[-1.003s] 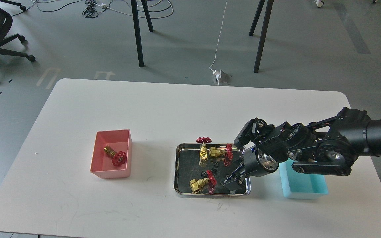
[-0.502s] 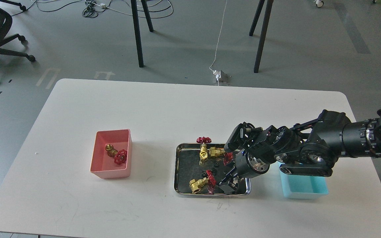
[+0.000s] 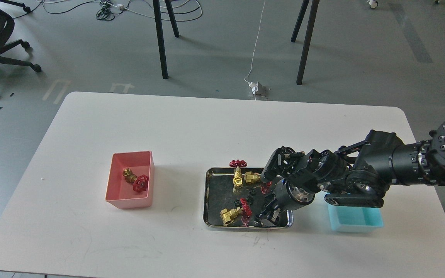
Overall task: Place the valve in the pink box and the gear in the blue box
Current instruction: 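Grasp the small black gear on the tray with the right gripper, then carry the gear with the right gripper and drop it into the blue box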
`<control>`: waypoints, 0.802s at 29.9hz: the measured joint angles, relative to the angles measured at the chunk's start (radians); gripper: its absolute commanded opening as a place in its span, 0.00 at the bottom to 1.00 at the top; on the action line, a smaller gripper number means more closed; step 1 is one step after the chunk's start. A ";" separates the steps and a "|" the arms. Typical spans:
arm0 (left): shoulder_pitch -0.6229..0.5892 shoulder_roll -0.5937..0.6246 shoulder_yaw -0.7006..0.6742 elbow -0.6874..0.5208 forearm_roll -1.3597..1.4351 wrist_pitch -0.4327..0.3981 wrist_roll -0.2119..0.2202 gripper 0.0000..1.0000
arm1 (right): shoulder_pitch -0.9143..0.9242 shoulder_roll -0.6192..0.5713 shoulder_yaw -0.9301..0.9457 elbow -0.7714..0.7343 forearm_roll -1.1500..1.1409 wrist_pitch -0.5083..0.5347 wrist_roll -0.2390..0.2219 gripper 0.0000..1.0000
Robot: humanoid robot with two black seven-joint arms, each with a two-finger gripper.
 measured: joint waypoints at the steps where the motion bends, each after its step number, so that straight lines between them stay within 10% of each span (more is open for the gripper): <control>1: 0.000 0.001 0.000 0.000 0.000 0.000 0.000 0.99 | 0.000 0.000 0.000 -0.003 0.000 0.000 0.000 0.55; 15: 0.000 0.003 -0.002 0.000 -0.001 -0.001 0.000 0.99 | 0.000 0.003 -0.009 -0.003 -0.002 0.007 -0.002 0.13; 24: 0.000 0.016 -0.002 0.000 -0.002 -0.001 -0.002 0.99 | 0.036 -0.022 -0.027 0.056 0.008 0.022 0.004 0.06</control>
